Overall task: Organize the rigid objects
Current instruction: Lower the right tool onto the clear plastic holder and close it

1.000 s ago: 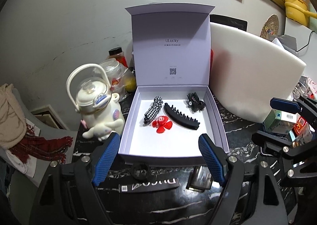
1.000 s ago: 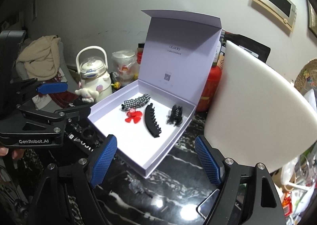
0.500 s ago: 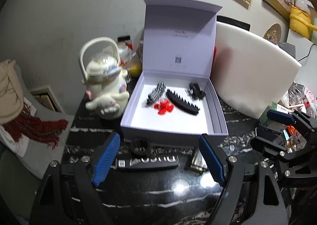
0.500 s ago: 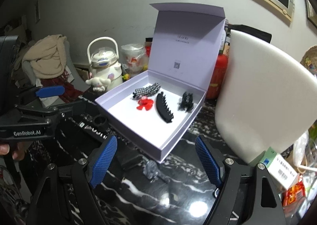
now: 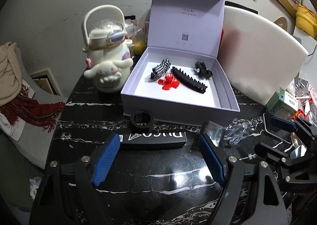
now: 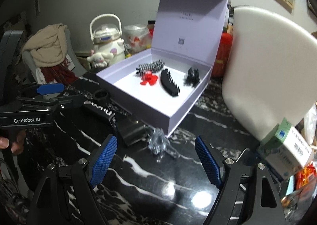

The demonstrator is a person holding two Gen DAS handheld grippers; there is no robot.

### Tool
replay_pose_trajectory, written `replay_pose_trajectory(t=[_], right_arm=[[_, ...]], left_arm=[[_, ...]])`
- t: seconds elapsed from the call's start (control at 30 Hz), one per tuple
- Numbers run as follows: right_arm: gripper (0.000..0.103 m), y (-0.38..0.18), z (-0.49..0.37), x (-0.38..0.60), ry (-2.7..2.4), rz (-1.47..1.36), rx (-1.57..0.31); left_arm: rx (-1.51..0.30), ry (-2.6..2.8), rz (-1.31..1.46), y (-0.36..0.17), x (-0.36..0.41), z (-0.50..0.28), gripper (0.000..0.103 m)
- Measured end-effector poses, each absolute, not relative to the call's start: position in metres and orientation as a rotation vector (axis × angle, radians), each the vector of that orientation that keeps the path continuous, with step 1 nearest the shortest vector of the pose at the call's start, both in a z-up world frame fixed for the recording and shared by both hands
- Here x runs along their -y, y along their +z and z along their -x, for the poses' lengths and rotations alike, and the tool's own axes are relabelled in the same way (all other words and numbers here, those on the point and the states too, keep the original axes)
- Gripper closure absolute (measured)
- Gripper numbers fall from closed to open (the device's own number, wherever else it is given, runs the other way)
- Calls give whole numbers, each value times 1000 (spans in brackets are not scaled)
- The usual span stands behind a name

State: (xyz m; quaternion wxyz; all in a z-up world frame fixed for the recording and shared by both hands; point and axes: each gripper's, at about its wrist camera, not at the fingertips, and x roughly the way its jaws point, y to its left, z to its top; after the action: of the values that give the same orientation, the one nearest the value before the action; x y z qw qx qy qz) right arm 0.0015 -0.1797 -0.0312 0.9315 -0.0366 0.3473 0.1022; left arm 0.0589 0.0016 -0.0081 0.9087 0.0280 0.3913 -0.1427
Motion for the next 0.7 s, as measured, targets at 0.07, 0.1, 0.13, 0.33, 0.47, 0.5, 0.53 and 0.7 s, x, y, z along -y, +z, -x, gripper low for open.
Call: replay_pose_trajectory(t=[0.07, 0.1, 0.13, 0.33, 0.47, 0.5, 0.53, 0.7], right_arm=[[21, -40, -4, 182, 209, 64, -730], [21, -43, -6, 183, 206, 63, -737], [21, -47, -7, 184, 202, 63, -746], [21, -62, -16, 190, 211, 54, -771], [21, -68, -22, 189, 217, 60, -772], [21, -70, -25, 189, 217, 66, -776], [21, -72, -28, 189, 217, 68, -780], [21, -77, -40, 192, 244, 33, -797]], left_arm=[[-809, -302, -38, -16, -3, -59, 21], [-812, -306, -31, -18, -4, -58, 21], [-817, -308, -24, -21, -4, -59, 21], [-833, -299, -47, -36, -1, -58, 21], [-821, -295, -87, -39, 3, -58, 21], [-816, -302, -95, -38, 6, -58, 21], [-812, -309, -101, -38, 8, -58, 21], [-840, -372, -111, -43, 23, -63, 21]])
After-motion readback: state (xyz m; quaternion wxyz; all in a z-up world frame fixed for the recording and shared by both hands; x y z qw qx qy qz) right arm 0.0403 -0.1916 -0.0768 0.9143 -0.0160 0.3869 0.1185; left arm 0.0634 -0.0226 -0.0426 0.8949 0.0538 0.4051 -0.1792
